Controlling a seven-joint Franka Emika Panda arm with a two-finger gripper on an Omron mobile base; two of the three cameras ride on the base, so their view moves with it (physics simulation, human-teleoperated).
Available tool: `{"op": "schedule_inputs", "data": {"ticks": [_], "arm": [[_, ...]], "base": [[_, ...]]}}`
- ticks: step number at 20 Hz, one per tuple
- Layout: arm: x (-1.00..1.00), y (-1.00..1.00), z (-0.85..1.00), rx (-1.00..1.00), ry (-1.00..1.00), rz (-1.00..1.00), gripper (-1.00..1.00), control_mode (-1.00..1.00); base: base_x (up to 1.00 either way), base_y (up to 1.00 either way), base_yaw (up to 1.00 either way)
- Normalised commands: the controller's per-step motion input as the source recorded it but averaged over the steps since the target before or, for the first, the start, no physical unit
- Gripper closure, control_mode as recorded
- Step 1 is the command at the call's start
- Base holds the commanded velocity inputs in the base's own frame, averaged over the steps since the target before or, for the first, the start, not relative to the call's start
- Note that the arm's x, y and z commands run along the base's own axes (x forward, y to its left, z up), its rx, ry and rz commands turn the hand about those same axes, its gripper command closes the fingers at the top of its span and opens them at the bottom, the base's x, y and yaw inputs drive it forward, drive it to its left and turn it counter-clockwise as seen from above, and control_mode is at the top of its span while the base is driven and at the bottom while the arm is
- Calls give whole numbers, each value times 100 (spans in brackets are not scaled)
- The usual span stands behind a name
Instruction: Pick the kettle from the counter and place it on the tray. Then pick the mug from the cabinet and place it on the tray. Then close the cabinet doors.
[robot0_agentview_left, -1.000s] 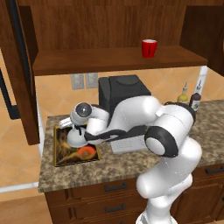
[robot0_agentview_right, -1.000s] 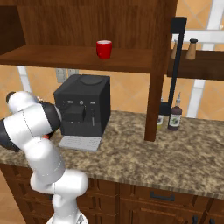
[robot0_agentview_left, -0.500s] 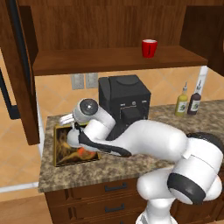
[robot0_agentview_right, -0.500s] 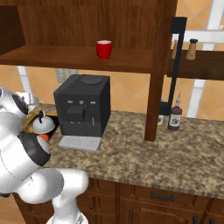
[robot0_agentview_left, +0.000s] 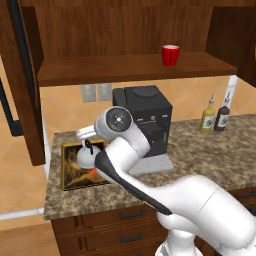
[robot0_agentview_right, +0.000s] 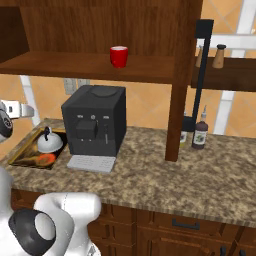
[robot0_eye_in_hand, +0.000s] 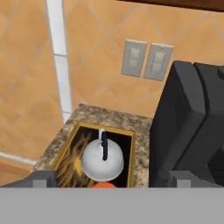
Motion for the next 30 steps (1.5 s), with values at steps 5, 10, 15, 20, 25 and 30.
{"op": "schedule_inputs", "data": {"ticks": [5,10,15,20,25,30], "arm": [[-91,-49,73,0,-1,-9,-100,-100],[-16,-59,15,9,2,-3,-100,-100],[-27,-53,17,5,-2,1,-100,-100],[-24,-95,58,0,1,-17,-100,-100],[0,-95,70,1,6,-29,-100,-100],[0,-70,34,0,7,-26,-100,-100]], "base": [[0,0,0],[0,0,0],[0,0,0],[0,0,0],[0,0,0],[0,0,0]]}}
